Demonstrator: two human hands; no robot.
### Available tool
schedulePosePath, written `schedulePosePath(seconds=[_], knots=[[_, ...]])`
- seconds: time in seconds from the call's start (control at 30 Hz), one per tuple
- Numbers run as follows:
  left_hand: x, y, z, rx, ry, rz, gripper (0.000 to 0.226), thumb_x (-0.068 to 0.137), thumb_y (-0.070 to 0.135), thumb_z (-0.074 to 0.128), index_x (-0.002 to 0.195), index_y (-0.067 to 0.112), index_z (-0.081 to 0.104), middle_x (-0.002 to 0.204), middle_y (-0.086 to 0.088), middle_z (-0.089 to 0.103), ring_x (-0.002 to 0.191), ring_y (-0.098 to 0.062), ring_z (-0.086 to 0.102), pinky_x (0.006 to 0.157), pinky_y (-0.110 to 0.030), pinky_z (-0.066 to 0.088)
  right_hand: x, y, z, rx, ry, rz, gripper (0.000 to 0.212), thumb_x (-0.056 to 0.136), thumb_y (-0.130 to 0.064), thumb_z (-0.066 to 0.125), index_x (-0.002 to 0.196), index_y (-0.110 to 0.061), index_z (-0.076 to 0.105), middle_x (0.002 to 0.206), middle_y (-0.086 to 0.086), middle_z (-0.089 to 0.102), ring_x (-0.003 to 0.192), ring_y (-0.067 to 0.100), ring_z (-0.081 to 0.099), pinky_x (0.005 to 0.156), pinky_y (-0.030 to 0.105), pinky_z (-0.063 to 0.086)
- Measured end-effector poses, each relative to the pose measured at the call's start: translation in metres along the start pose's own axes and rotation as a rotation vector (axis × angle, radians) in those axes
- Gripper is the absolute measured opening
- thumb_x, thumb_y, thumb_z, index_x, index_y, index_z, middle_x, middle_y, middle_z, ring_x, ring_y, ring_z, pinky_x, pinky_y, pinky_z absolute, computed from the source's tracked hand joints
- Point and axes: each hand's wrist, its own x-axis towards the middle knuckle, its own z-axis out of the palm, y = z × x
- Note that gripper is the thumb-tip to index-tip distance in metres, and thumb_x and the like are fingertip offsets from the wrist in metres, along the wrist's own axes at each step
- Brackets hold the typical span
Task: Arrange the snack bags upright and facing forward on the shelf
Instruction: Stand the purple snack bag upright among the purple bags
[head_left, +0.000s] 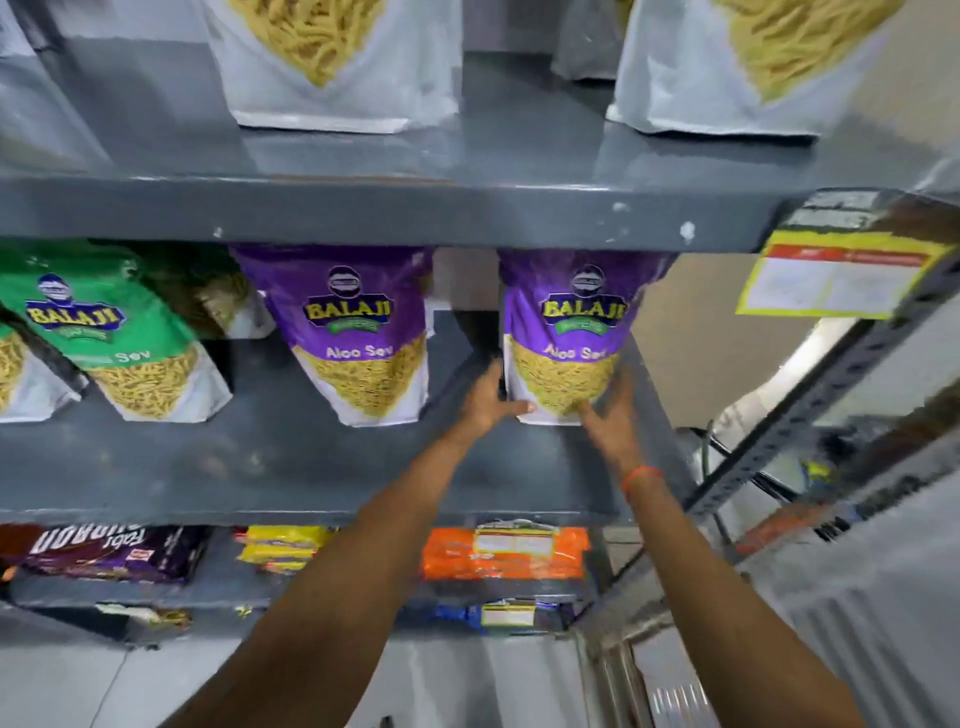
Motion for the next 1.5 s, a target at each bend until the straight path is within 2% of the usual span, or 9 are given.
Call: schedulePosePath(seconds=[0.13, 0.33, 0.57, 0.77, 1.03, 1.17, 1.27, 1.37, 1.5], knots=[[-0.011, 0.002, 0.011, -0.163, 0.015, -0.101, 0.058, 0.069, -0.011, 0.069, 0.122, -0.004, 0.044, 0.122, -0.017, 0.057, 0.095, -0.013, 0.06, 0.073, -0.006, 0.051, 0.005, 0.005, -0.028, 0.04, -0.16, -0.007, 0.057, 0.069, -0.021, 0.068, 0.122, -0.015, 0.046, 0.127, 0.011, 0.057, 0.117, 0.024, 0.054, 0.103, 0.044, 0.044], [-0.076, -0.003, 0.029, -0.147, 0.048, -0.104, 0.054, 0.07, 0.005, 0.074, 0.117, 0.007, 0.05, 0.114, -0.012, 0.065, 0.1, -0.021, 0.063, 0.08, -0.018, 0.053, -0.056, 0.013, -0.048, 0.053, -0.19, -0.074, 0.029, 0.073, -0.029, 0.064, 0.095, -0.046, 0.053, 0.106, -0.014, 0.061, 0.105, 0.008, 0.058, 0.093, 0.034, 0.048], [-0.114, 0.003, 0.046, -0.103, 0.073, -0.096, 0.054, 0.074, 0.008, 0.072, 0.122, 0.009, 0.047, 0.113, 0.001, 0.059, 0.099, -0.012, 0.057, 0.068, 0.002, 0.046, -0.086, 0.027, -0.061, 0.081, -0.211, -0.076, 0.04, 0.073, -0.026, 0.062, 0.111, -0.027, 0.051, 0.122, 0.011, 0.061, 0.115, 0.02, 0.057, 0.1, 0.047, 0.047], [-0.117, 0.003, 0.044, -0.087, 0.061, -0.092, 0.058, 0.074, 0.014, 0.073, 0.124, 0.012, 0.043, 0.118, -0.001, 0.06, 0.103, -0.013, 0.058, 0.071, -0.001, 0.048, -0.107, 0.006, -0.05, 0.099, 0.009, -0.091, 0.063, 0.078, -0.026, 0.061, 0.134, -0.02, 0.034, 0.136, -0.004, 0.043, 0.126, 0.003, 0.04, 0.104, 0.024, 0.036], [-0.11, 0.004, 0.04, -0.104, 0.0, -0.096, 0.058, 0.076, 0.013, 0.071, 0.126, 0.015, 0.042, 0.127, -0.005, 0.059, 0.117, -0.023, 0.057, 0.089, -0.024, 0.05, -0.116, -0.001, -0.019, 0.183, 0.234, -0.07, 0.07, 0.076, -0.038, 0.032, 0.14, -0.012, 0.027, 0.148, 0.011, 0.036, 0.136, 0.02, 0.034, 0.115, 0.047, 0.03], [-0.113, 0.008, 0.04, -0.088, 0.016, -0.053, 0.075, 0.075, 0.025, 0.073, 0.136, 0.021, 0.03, 0.133, 0.0, 0.054, 0.122, -0.02, 0.053, 0.088, -0.015, 0.048, -0.118, -0.014, -0.013, 0.143, 0.352, -0.07, 0.07, 0.081, -0.037, 0.028, 0.144, -0.011, 0.013, 0.156, 0.012, 0.018, 0.141, 0.011, 0.015, 0.119, 0.046, 0.018], [-0.124, 0.022, 0.031, 0.039, 0.179, 0.037, 0.089, 0.077, 0.048, 0.062, 0.145, 0.027, 0.008, 0.155, 0.003, 0.025, 0.138, -0.009, 0.028, 0.106, -0.023, 0.029, -0.131, -0.048, -0.007, -0.022, 0.478, -0.33, 0.065, 0.09, -0.03, 0.034, 0.144, -0.007, 0.007, 0.157, 0.015, 0.008, 0.145, 0.014, 0.005, 0.121, 0.042, 0.01], [-0.139, 0.037, 0.008, 0.084, 0.349, 0.21, 0.079, 0.083, 0.051, 0.049, 0.146, 0.024, 0.009, 0.157, 0.007, 0.015, 0.14, 0.005, 0.013, 0.111, -0.006, 0.015, -0.15, -0.082, 0.019, -0.101, 0.407, -0.66, 0.058, 0.092, -0.018, 0.036, 0.142, -0.001, 0.011, 0.154, 0.012, 0.013, 0.146, 0.022, 0.007, 0.121, 0.037, 0.01], [-0.142, 0.025, -0.041, 0.16, 0.608, 0.286, 0.069, 0.09, 0.04, 0.041, 0.145, 0.019, 0.006, 0.157, -0.001, 0.011, 0.145, -0.009, 0.011, 0.12, -0.028, 0.013, -0.142, -0.107, 0.081, -0.021, 0.214, -0.771, 0.049, 0.093, -0.016, 0.037, 0.138, 0.001, 0.024, 0.149, 0.009, 0.026, 0.144, 0.017, 0.017, 0.119, 0.032, 0.017]])
